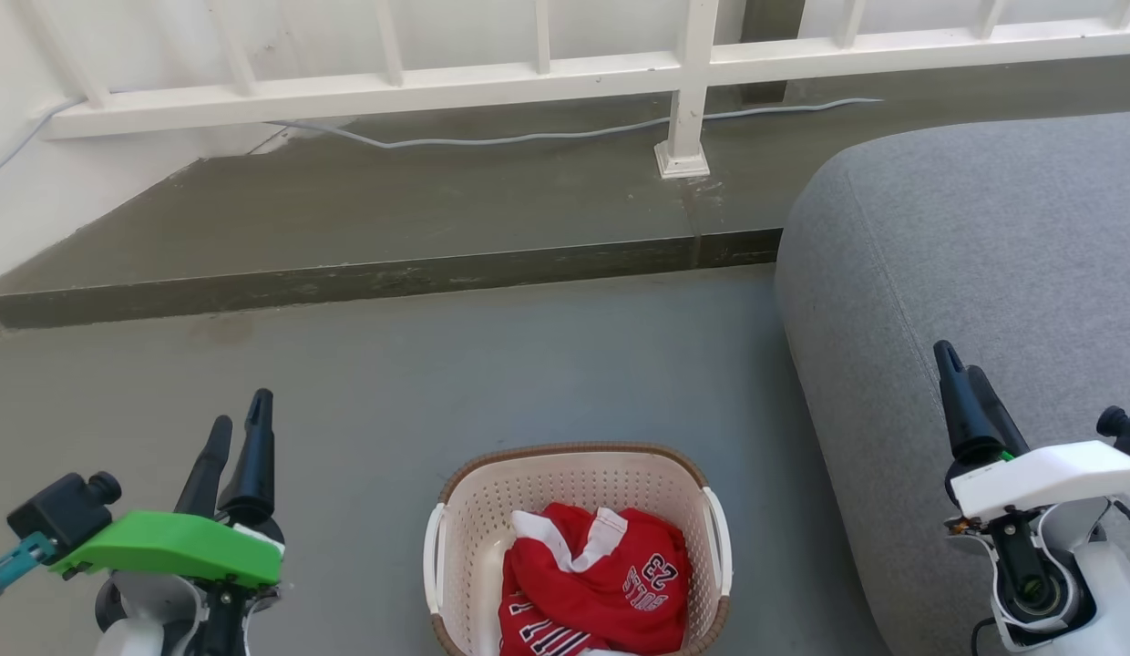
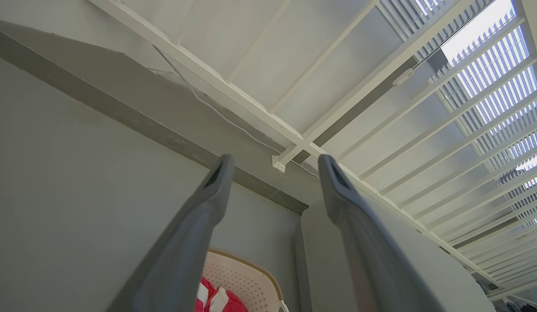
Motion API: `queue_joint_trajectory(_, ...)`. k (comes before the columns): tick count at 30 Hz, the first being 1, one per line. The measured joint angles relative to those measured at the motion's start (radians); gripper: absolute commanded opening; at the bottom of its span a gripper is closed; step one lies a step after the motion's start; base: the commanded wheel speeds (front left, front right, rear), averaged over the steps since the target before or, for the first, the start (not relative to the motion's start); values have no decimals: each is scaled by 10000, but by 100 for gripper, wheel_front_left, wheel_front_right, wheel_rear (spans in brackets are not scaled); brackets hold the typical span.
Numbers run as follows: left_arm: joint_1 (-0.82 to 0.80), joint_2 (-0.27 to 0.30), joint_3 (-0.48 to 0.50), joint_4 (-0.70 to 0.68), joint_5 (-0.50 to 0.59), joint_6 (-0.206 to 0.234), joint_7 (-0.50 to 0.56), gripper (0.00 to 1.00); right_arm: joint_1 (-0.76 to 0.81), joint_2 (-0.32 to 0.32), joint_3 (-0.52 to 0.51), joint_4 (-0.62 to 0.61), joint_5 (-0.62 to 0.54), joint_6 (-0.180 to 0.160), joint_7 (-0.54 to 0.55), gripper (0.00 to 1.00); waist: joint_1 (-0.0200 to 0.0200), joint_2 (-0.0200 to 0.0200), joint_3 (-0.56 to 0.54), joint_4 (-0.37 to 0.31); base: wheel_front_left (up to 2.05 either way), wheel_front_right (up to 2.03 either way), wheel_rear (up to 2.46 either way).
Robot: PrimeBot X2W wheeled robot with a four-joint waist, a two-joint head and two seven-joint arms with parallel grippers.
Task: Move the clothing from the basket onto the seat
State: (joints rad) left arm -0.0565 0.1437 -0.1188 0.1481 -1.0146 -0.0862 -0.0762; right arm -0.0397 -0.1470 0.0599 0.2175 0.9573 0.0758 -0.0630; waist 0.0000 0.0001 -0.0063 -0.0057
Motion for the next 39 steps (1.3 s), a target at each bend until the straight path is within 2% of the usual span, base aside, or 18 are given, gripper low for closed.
queue_joint_trajectory(11, 1, 59, -499, -94, 1716, 395, -322, 100, -28, -186, 575, -2, -1718, -345, -351, 100, 0, 0, -19, -64, 0, 0, 0)
queue_joint_trajectory(15, 4, 104, -642, -98, 2276, 535, -483, 100, -28, -253, 771, 21, -2288, -360, -525, 100, 0, 0, -22, -87, 0, 0, 0)
queue_joint_trajectory(18, 7, 127, -777, -96, 2600, 604, -577, 100, -29, -301, 894, 48, -2686, -516, -650, 100, 0, 0, -25, -102, 0, 0, 0)
queue_joint_trajectory(39, 61, 263, -1377, 50, 5333, 1231, -1292, 100, -35, -491, 1638, 157, -5455, -867, -1392, 100, 0, 0, -26, -163, 0, 0, 0)
